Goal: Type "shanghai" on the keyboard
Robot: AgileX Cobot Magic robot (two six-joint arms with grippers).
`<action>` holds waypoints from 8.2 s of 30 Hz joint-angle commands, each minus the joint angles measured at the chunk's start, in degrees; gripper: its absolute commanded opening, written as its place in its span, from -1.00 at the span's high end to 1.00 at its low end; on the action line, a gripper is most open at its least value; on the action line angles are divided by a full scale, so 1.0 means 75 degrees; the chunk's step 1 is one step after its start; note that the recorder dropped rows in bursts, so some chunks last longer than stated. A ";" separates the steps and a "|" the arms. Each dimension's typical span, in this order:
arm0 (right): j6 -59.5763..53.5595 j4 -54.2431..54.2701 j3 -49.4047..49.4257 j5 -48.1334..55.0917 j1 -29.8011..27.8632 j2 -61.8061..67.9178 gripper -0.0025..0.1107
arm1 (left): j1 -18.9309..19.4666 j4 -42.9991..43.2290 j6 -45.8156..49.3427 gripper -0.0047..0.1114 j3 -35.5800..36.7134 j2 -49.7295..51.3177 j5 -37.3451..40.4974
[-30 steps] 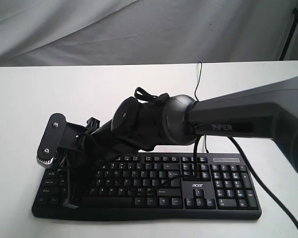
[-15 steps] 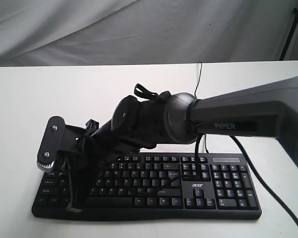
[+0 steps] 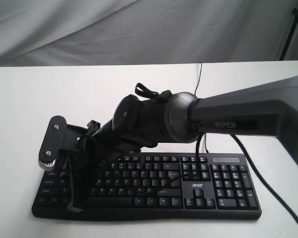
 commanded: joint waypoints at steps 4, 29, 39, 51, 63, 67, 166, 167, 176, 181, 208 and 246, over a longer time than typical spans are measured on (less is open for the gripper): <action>0.0102 -0.0082 0.0023 0.0755 -0.0507 -0.0269 0.96 | -0.0030 -0.0031 -0.0009 0.91 0.0005 0.0024 0.0000; 0.1168 -0.1397 0.1115 0.0322 -0.0877 -0.0842 0.96 | -0.0030 -0.0031 -0.0009 0.91 0.0005 0.0024 0.0000; 0.1168 -0.1313 0.1114 0.0385 -0.0877 -0.0826 0.96 | -0.0030 -0.0031 -0.0009 0.91 0.0005 0.0024 0.0000; 0.0914 -0.1313 0.1114 0.0632 -0.0877 -0.0813 0.96 | -0.0030 -0.0031 -0.0009 0.91 0.0005 0.0024 0.0000; 0.0615 -0.1171 0.1114 0.0557 -0.0863 -0.0556 0.96 | -0.0030 -0.0031 -0.0009 0.91 0.0005 0.0024 0.0000; 0.0343 -0.0873 0.1114 0.0629 -0.0863 -0.0559 0.96 | -0.0030 -0.0031 -0.0009 0.91 0.0005 0.0024 0.0000; 0.1528 -0.1373 -0.0980 -0.0278 0.0389 0.0688 0.96 | -0.0030 -0.0031 -0.0009 0.91 0.0005 0.0024 0.0000; 0.1528 -0.1373 -0.0980 -0.0297 0.0389 0.0702 0.96 | -0.0030 -0.0031 -0.0009 0.91 0.0005 0.0024 0.0000; 0.1499 -0.1389 -0.0980 -0.0312 0.0389 0.0703 0.96 | -0.0030 -0.0031 -0.0009 0.91 0.0005 0.0024 0.0000; 0.1453 -0.1389 -0.0980 -0.0312 0.0389 0.0703 0.96 | -0.0030 -0.0031 -0.0009 0.91 0.0005 0.0024 0.0000; 0.1352 -0.1420 -0.0980 -0.0334 0.0376 0.0800 0.96 | -0.0030 -0.0031 -0.0009 0.91 0.0005 0.0024 0.0000; 0.1007 -0.1628 0.0804 0.0477 -0.0556 -0.1271 0.96 | -0.0030 -0.0031 -0.0009 0.91 0.0005 0.0024 0.0000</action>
